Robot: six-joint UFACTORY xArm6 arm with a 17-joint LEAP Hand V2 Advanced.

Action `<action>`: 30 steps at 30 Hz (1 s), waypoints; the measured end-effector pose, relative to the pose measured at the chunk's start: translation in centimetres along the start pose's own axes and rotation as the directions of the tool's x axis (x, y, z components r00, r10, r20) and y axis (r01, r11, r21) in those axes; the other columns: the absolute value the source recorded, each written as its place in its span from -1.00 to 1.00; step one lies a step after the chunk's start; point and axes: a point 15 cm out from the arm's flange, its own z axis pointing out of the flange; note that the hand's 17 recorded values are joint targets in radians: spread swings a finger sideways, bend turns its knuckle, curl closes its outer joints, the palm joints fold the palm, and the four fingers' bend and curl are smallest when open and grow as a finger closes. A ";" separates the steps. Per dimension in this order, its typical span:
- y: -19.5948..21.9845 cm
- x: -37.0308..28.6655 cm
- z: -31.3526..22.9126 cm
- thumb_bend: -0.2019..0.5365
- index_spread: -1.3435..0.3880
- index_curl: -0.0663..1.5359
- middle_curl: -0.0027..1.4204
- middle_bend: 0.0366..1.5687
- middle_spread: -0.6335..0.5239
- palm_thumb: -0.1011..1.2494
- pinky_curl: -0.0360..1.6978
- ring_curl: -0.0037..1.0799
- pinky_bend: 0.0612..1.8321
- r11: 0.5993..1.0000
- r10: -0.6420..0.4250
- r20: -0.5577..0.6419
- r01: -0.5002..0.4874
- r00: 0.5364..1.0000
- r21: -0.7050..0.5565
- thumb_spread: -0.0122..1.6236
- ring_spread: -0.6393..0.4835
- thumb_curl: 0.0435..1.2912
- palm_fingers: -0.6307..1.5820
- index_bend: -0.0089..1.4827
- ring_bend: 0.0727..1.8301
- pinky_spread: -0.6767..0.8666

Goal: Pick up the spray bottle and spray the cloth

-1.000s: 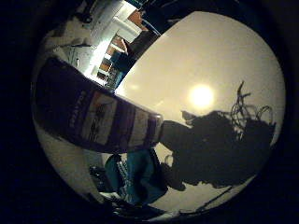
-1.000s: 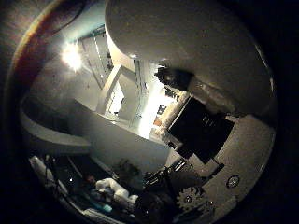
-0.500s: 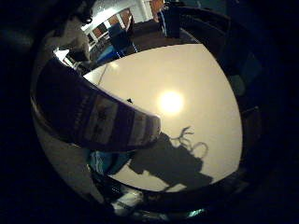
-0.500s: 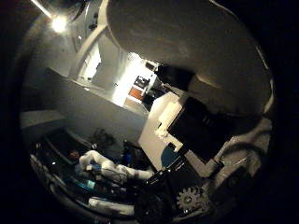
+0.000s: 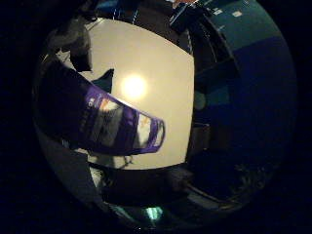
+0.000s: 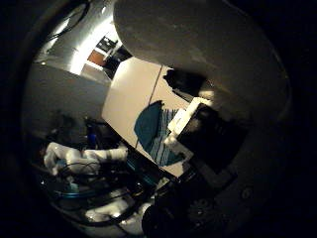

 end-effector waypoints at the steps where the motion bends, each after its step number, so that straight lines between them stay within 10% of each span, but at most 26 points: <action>1: -0.4 -0.8 -0.2 -0.50 0.30 0.18 0.14 0.70 -0.13 0.79 -0.12 0.47 0.56 0.999 -0.027 -0.049 0.026 0.998 -0.020 0.21 -0.25 -0.21 0.60 0.53 0.47 -0.35; 12: -2.6 -7.8 1.1 -0.49 0.31 0.15 0.11 0.74 -0.13 0.79 -0.07 0.49 0.53 0.945 -0.301 -0.334 0.231 0.893 -0.232 0.21 -0.26 -0.18 0.59 0.55 0.46 -0.36; 30: -0.1 -12.6 8.2 -0.49 0.31 0.13 0.09 0.75 -0.13 0.77 -0.03 0.52 0.52 0.877 -0.419 -0.302 0.295 0.856 -0.380 0.23 -0.27 -0.16 0.59 0.56 0.45 -0.36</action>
